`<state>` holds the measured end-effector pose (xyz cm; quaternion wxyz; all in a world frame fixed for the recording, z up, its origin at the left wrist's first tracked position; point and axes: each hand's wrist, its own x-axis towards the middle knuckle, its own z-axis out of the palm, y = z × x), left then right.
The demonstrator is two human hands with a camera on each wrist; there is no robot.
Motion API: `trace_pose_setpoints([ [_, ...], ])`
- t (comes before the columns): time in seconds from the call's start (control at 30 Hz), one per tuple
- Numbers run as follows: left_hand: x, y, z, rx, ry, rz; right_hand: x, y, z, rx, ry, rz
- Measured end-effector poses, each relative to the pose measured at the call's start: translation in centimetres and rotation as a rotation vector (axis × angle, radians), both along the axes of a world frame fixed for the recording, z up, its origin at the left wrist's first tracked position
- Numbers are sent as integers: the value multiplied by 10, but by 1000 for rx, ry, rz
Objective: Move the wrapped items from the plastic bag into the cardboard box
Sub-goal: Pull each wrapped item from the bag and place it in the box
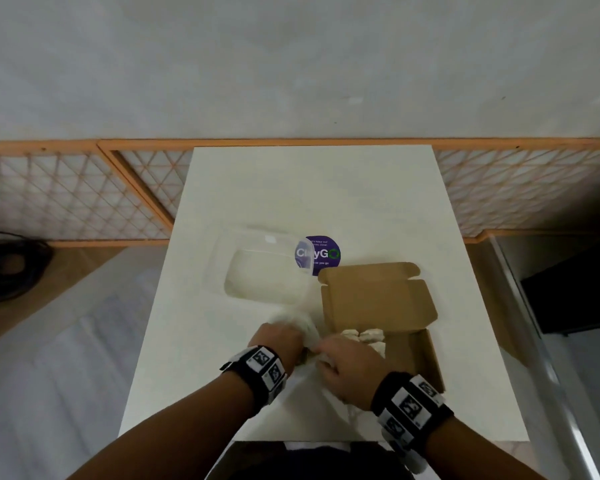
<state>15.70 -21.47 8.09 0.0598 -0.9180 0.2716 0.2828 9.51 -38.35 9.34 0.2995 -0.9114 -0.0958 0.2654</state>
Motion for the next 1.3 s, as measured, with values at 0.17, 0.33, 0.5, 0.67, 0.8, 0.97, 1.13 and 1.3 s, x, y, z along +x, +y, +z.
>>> trace_pose_setpoints([
  [0.17, 9, 7, -4, -70, -9, 66, 6, 22, -16, -111, 99, 109],
  [0.33, 11, 29, 11, -273, 178, 316, 4, 16, -20, -92, 185, 15],
  [0.5, 8, 53, 46, -579, 233, 551, 7, 2, 0, 86, 172, -145],
  [0.67, -1, 56, 82, -817, 300, 638, 14, -2, 41, 379, 100, -270],
  [0.8, -8, 54, 94, -971, 336, 706, 18, 7, 62, 521, 48, -284],
  [0.97, -15, 55, 102, -1077, 333, 737, 14, 12, 64, 520, -50, -294],
  [1.13, -20, 58, 110, -1160, 336, 798, 4, 7, 59, 449, -85, -291],
  [1.3, -23, 61, 104, -1152, 313, 843, -6, 4, 60, 427, -106, -290],
])
